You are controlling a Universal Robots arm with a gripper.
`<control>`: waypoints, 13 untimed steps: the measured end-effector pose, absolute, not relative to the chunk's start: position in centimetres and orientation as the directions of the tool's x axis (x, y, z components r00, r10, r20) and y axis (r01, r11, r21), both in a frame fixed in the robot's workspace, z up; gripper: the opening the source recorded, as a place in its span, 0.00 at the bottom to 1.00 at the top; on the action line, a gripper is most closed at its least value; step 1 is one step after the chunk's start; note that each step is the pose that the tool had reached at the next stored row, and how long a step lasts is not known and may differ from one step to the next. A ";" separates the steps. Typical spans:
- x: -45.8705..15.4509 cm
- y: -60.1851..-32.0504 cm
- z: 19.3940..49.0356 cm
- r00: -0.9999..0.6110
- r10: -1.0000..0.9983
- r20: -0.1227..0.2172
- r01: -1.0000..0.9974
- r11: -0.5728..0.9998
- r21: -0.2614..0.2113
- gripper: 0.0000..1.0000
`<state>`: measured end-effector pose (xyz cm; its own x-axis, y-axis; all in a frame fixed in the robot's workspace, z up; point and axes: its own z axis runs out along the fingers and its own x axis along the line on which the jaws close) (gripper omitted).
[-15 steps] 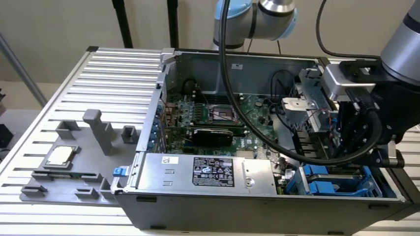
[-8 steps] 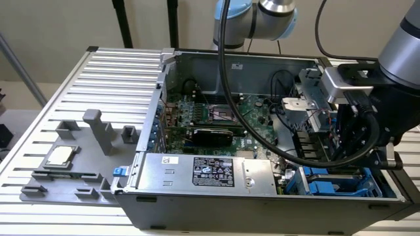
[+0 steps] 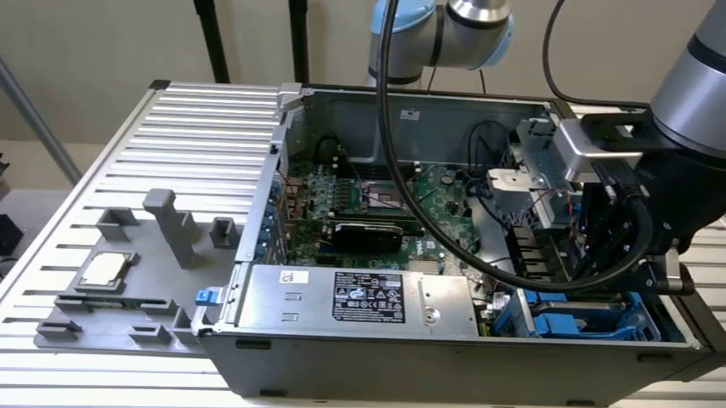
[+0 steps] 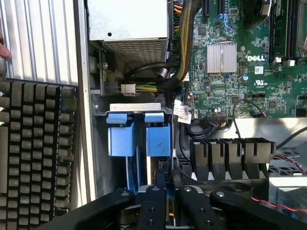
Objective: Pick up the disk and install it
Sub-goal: 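Insert the second disk wire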
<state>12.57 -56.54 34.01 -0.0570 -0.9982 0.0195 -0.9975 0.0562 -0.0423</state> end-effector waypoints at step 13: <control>12.6 -56.5 33.7 -0.050 -0.999 0.017 -0.998 0.049 -0.044 0.00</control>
<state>12.57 -56.53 33.71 -0.0501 -0.9986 0.0172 -0.9978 0.0493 -0.0441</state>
